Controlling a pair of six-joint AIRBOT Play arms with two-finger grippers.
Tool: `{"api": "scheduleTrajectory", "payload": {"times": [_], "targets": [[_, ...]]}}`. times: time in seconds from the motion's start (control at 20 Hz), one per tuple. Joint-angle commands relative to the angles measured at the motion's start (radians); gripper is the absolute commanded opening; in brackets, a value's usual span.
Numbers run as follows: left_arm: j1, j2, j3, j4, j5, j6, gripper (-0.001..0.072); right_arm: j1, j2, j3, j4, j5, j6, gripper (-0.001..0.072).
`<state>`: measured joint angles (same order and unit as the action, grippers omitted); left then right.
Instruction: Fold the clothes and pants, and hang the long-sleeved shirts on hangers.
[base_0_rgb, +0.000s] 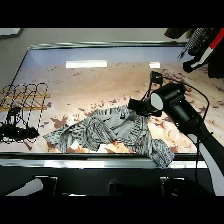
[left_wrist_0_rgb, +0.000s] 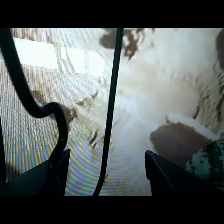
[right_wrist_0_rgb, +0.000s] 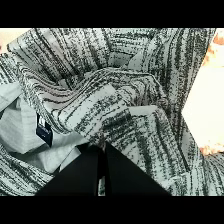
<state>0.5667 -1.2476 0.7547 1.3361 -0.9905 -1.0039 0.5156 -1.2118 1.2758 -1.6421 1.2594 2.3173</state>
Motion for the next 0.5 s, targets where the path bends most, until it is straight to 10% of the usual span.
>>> {"api": "scheduleTrajectory", "payload": {"times": [0.0,0.45], "targets": [[0.001,-0.009,-0.001,0.0,0.034,0.003,0.0496,0.0,-0.001,0.0,-0.001,-0.003,0.005,0.0031],[0.001,-0.066,-0.002,0.014,0.047,0.003,0.0415,0.0,-0.001,0.0,-0.001,-0.002,0.014,0.0031]]}}
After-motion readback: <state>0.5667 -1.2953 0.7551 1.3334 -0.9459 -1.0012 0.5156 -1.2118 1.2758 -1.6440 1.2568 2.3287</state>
